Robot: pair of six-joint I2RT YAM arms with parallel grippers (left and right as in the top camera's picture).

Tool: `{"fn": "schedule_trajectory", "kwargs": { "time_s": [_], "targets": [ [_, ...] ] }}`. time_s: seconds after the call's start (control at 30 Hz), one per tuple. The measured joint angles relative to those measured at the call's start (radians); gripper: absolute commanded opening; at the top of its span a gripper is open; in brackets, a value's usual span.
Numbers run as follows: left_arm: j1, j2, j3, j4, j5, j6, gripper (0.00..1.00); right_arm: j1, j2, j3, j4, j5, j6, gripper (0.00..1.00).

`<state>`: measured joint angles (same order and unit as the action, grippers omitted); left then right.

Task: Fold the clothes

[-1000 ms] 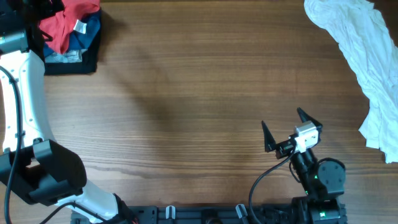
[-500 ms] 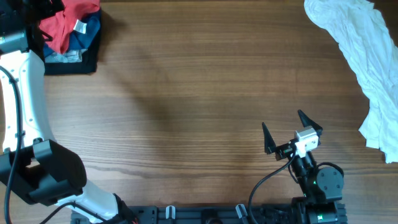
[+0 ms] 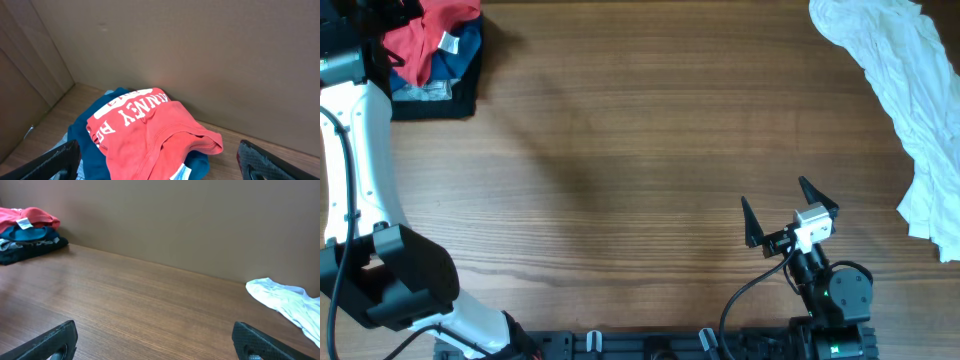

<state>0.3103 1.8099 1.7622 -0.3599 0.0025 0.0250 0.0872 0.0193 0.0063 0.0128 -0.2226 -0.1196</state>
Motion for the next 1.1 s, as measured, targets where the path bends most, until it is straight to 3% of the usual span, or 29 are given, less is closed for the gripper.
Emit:
{"fn": "schedule_trajectory", "kwargs": {
  "time_s": [0.53,0.73,0.87,1.1],
  "targets": [
    [0.000,0.000,0.000,-0.002,0.000,0.000,1.00,0.000,0.000,0.000,0.000,0.000,0.000,1.00],
    [-0.001,-0.044,-0.013,-0.227,0.024,0.000,1.00,0.000,-0.001,0.000,0.000,0.003,0.000,1.00],
    [-0.019,-0.173,-0.077,-0.275,0.046,0.000,1.00,0.000,-0.002,0.000,0.000,0.004,0.000,1.00],
    [-0.135,-0.492,-0.432,0.004,0.060,0.000,1.00,0.000,-0.004,0.000,0.000,0.007,0.000,1.00]
  ]
}}
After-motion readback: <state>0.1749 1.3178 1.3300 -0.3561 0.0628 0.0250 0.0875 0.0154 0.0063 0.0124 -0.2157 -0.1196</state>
